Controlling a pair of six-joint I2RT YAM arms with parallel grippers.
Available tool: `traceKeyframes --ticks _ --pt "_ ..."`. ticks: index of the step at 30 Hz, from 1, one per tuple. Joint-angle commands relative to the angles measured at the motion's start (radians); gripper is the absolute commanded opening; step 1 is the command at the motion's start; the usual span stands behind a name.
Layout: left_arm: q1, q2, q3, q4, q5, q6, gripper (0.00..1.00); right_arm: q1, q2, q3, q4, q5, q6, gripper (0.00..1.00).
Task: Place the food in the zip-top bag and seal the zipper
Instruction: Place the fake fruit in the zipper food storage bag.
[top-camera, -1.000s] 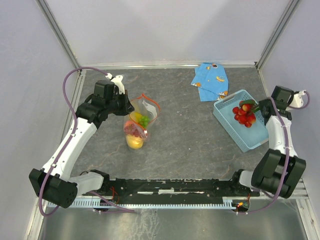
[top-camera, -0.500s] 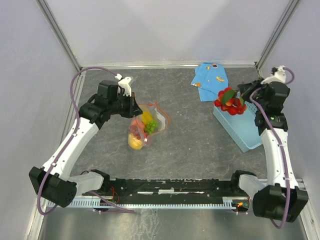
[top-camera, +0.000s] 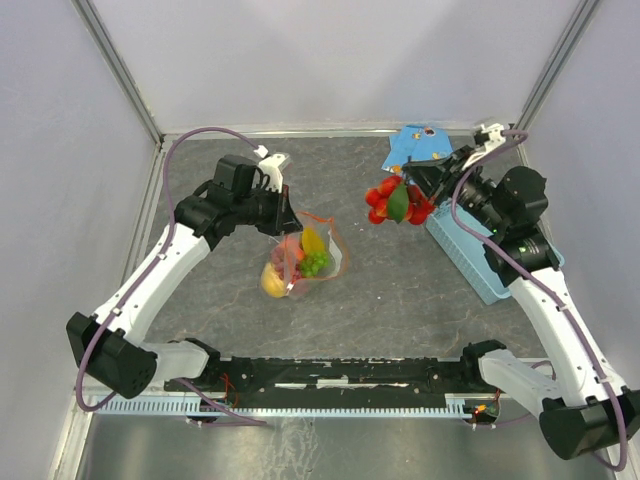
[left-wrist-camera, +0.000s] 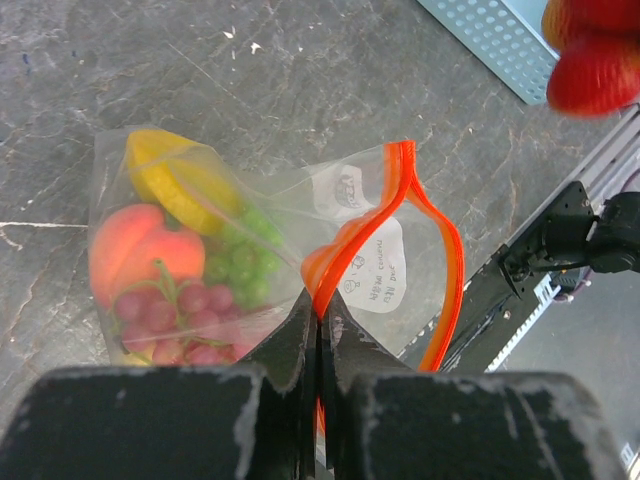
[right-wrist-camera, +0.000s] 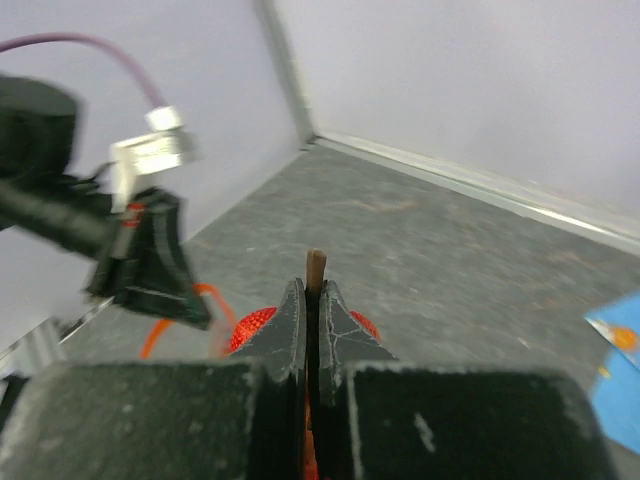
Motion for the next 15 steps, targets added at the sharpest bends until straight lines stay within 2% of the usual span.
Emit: traceKeyframes --ticks 1,8,15 --pt "-0.021 0.018 0.068 0.014 0.04 0.046 0.03 0.141 0.023 0.086 0.119 -0.099 -0.09 0.02" --pt "-0.032 0.027 0.067 0.013 0.04 0.049 0.03 0.377 0.097 0.102 0.122 -0.156 -0.252 0.02" --pt "-0.038 0.028 0.064 0.012 0.045 0.053 0.03 0.458 0.182 0.061 0.183 -0.227 -0.369 0.02"
